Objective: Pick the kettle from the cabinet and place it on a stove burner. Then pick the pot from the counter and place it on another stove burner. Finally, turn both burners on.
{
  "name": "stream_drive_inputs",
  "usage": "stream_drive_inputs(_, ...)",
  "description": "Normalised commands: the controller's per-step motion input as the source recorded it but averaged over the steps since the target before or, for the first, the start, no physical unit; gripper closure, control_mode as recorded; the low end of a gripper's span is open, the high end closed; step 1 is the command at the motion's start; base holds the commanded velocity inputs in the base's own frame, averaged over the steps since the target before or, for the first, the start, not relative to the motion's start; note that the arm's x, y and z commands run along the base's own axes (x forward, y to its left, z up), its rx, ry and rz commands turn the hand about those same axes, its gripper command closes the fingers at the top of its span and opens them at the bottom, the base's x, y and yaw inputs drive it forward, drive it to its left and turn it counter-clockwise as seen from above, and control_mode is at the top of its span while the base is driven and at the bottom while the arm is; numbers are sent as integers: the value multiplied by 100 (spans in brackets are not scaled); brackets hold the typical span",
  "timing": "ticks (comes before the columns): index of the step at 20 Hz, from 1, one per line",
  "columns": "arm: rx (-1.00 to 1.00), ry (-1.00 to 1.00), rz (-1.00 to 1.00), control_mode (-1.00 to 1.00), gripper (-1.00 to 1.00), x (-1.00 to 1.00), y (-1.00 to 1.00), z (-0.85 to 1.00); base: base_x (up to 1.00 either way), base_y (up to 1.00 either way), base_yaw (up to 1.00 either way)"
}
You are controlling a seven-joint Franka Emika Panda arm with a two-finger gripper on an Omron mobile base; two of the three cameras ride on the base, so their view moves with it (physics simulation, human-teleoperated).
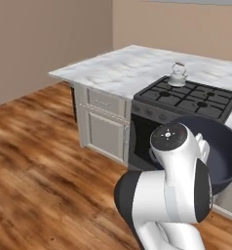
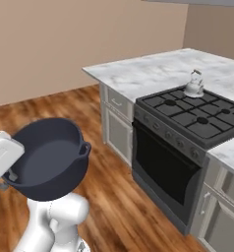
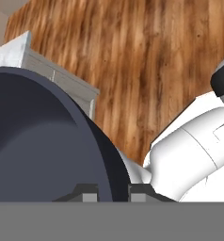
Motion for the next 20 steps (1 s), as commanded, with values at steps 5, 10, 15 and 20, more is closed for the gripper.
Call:
stream_drive_inputs(5, 0, 0, 0, 100, 100, 0, 0, 0, 59, 0, -13)
stream_drive_inputs(10, 0, 0, 0, 100, 100, 0, 0, 0, 55, 0, -21)
stream_drive_inputs(15, 0, 0, 0, 100, 100, 0, 0, 0, 52, 0, -23)
stream_drive_inputs(20, 0, 0, 0, 100, 100, 0, 0, 0, 46, -5, -22)
